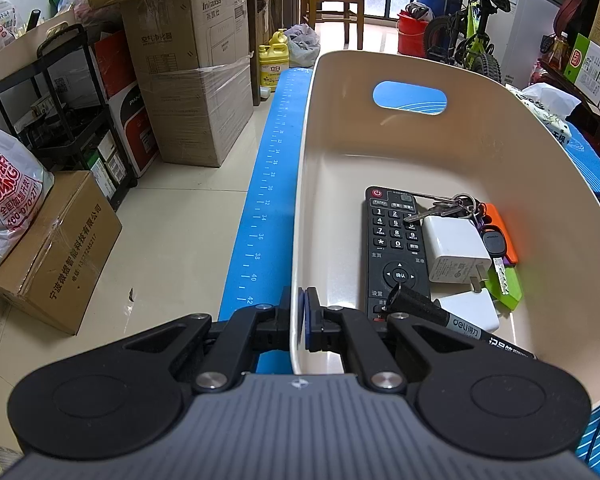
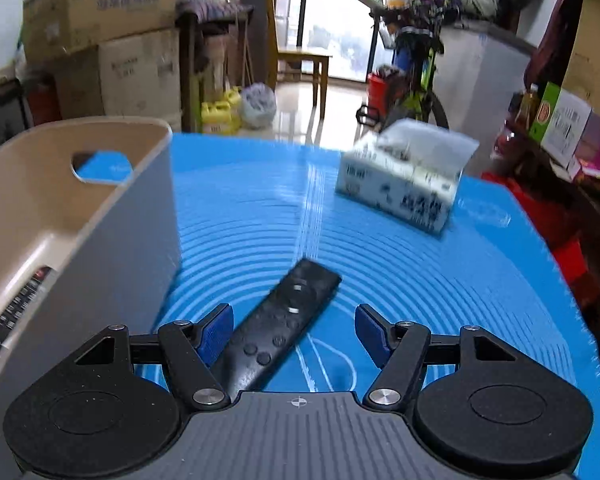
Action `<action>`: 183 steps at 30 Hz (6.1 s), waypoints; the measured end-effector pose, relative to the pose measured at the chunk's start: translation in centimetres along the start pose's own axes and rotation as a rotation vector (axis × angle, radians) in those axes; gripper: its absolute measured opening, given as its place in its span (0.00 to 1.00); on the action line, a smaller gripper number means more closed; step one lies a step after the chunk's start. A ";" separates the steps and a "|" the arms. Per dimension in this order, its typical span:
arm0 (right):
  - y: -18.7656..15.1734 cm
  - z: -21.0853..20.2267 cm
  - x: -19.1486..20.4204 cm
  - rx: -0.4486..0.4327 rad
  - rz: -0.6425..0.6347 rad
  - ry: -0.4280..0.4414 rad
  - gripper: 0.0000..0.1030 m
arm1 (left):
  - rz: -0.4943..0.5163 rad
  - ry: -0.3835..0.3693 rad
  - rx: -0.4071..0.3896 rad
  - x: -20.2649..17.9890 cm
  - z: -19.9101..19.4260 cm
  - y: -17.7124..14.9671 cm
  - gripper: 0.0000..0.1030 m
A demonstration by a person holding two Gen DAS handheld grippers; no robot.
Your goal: Organize rigid objects
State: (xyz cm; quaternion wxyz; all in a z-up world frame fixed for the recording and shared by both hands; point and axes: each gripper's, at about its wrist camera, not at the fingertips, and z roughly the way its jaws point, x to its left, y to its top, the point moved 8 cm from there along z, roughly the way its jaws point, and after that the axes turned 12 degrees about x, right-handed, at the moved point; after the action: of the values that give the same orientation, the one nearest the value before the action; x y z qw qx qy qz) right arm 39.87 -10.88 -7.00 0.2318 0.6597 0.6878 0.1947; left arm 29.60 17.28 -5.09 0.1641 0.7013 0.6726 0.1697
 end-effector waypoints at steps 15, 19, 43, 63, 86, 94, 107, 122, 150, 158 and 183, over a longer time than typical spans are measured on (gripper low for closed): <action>0.2 4.6 0.9 0.071 0.064 0.051 0.71 | 0.000 0.000 0.000 0.0 0.0 0.0 0.06; 0.1 4.7 1.2 0.065 0.056 0.042 0.68 | 0.000 0.000 0.000 0.0 0.0 0.0 0.06; -0.3 3.5 0.3 0.039 0.091 0.014 0.42 | 0.000 0.000 0.000 0.0 0.0 0.0 0.07; -0.3 3.9 0.4 0.077 0.029 -0.011 0.43 | 0.000 0.000 0.000 0.0 0.0 0.0 0.07; -0.2 0.0 0.7 -0.061 0.023 0.020 0.41 | -0.001 0.000 0.000 0.0 0.0 0.0 0.07; 0.6 -3.0 1.3 -0.161 0.021 0.035 0.41 | -0.001 0.001 0.001 0.0 0.0 0.0 0.07; 3.3 -10.7 3.9 -0.337 -0.075 0.053 0.41 | -0.001 0.000 0.000 0.0 0.0 0.0 0.07; 2.7 -12.4 12.9 -0.291 -0.220 0.214 0.41 | -0.003 -0.006 0.002 0.0 0.2 -0.2 0.07; -1.8 -6.2 17.5 0.146 -0.400 0.210 0.43 | -0.003 -0.007 0.003 -0.1 0.3 -0.3 0.07; -1.0 -7.9 16.4 0.072 -0.351 0.233 0.64 | -0.008 -0.007 0.004 -0.6 0.5 -0.6 0.07; -3.2 -15.5 8.0 -0.110 -0.181 0.241 0.81 | -0.067 0.081 -0.221 -0.5 -8.9 -0.5 0.75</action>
State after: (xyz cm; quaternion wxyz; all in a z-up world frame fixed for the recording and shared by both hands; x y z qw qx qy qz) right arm 28.16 -2.46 3.36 0.2000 0.5531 0.7556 0.2884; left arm 25.02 16.80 2.59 0.2186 0.6487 0.6790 0.2653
